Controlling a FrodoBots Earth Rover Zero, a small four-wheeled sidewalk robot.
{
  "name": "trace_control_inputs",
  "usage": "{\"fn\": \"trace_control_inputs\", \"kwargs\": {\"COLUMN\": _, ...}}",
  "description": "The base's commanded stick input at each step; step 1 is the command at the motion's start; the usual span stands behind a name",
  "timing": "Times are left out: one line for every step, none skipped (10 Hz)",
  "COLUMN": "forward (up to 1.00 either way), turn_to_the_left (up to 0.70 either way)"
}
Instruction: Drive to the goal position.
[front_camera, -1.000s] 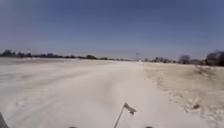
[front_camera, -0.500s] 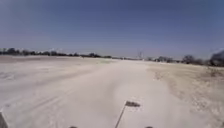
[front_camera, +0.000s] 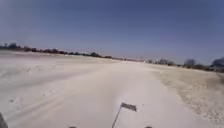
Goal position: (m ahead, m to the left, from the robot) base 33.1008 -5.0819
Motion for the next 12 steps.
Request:
{"fn": "trace_control_inputs", "kwargs": {"forward": 0.7, "turn_to_the_left": 0.0}}
{"fn": "trace_control_inputs", "kwargs": {"forward": 0.7, "turn_to_the_left": 0.0}}
{"fn": "trace_control_inputs", "kwargs": {"forward": 0.7, "turn_to_the_left": 0.0}}
{"fn": "trace_control_inputs", "kwargs": {"forward": 0.7, "turn_to_the_left": 0.0}}
{"fn": "trace_control_inputs", "kwargs": {"forward": 0.7, "turn_to_the_left": 0.0}}
{"fn": "trace_control_inputs", "kwargs": {"forward": 0.7, "turn_to_the_left": 0.0}}
{"fn": "trace_control_inputs", "kwargs": {"forward": 0.7, "turn_to_the_left": 0.0}}
{"fn": "trace_control_inputs", "kwargs": {"forward": 0.7, "turn_to_the_left": 0.0}}
{"fn": "trace_control_inputs", "kwargs": {"forward": 0.7, "turn_to_the_left": 0.0}}
{"fn": "trace_control_inputs", "kwargs": {"forward": 0.7, "turn_to_the_left": 0.0}}
{"fn": "trace_control_inputs", "kwargs": {"forward": 0.7, "turn_to_the_left": 0.0}}
{"fn": "trace_control_inputs", "kwargs": {"forward": 0.7, "turn_to_the_left": 0.0}}
